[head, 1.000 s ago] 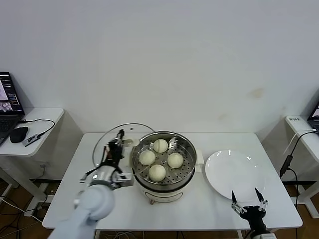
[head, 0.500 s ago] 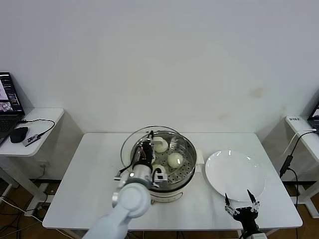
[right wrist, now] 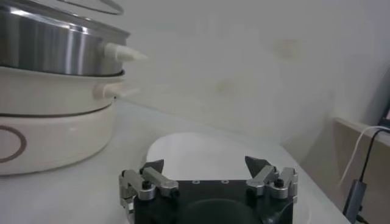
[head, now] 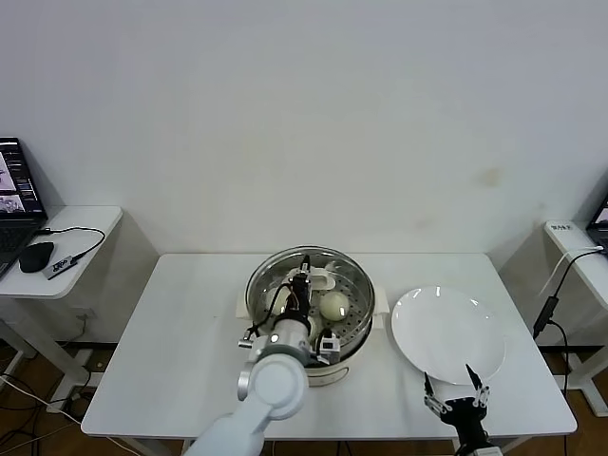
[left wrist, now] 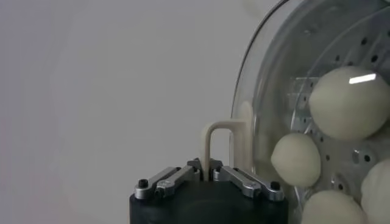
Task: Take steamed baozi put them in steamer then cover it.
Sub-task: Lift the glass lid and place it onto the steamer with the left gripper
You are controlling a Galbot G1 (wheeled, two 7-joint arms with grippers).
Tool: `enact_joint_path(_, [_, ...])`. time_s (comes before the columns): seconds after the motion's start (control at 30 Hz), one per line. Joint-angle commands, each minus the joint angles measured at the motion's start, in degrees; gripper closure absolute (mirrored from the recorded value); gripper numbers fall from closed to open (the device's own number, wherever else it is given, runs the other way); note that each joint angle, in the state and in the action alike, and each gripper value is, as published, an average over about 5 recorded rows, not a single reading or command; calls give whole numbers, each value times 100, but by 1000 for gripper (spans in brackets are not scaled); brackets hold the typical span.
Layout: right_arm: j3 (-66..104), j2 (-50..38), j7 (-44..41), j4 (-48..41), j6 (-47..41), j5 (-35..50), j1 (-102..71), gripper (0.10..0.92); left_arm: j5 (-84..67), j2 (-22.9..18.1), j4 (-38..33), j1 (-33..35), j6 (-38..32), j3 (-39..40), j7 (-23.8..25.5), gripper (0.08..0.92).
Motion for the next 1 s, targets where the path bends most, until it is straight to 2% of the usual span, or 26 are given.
enact_joint_path(0.03, [-23,-7,-2,-33,16,-35,7,203,223,-202,223,-16,-18,79,2,859])
enact_joint_path(0.87, [-26,-87,-24,-31,46,-45,-44,203,225,-427,406,148,-138,-80,-215,859])
enact_joint_path(1.0, [-39,-85,-25,-38,45,-57,-40,203,196,-410,301,186,-144,-84,-258,828])
